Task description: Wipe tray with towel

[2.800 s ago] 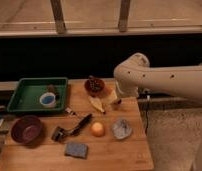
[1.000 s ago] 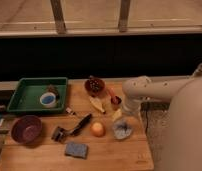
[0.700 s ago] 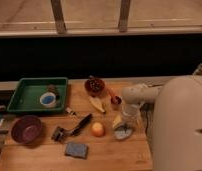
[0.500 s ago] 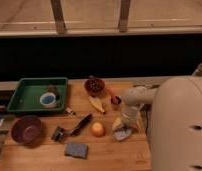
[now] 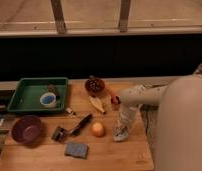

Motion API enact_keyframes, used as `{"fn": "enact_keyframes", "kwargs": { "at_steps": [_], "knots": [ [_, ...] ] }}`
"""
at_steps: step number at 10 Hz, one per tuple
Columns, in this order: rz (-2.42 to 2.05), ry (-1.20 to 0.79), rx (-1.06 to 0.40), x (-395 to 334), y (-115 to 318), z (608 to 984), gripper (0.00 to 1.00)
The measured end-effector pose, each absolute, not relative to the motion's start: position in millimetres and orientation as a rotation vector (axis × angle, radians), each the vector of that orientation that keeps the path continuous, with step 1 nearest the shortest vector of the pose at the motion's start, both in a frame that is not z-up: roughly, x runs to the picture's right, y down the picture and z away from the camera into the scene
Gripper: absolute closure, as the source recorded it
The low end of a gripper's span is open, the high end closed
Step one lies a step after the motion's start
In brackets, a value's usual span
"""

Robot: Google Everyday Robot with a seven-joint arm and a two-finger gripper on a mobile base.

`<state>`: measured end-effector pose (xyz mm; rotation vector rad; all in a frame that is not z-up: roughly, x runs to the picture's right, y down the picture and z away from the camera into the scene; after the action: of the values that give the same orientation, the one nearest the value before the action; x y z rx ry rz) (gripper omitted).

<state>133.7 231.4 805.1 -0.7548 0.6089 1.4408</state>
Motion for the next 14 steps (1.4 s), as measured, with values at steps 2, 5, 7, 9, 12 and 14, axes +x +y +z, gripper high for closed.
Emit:
{"fn": "enact_keyframes", "kwargs": {
  "at_steps": [2, 5, 7, 9, 12, 14],
  "knots": [
    [1.431, 0.579, -0.738, 128, 223, 798, 0.99],
    [1.412, 0.491, -0.697, 118, 185, 797, 1.00],
    [1.443, 0.375, -0.669, 111, 143, 801, 1.00],
    [1.501, 0.175, -0.677, 98, 92, 807, 1.00],
    [1.473, -0.043, -0.733, 39, 39, 811, 1.00],
    [1.414, -0.114, -0.766, 2, 22, 810, 1.00]
  ]
}}
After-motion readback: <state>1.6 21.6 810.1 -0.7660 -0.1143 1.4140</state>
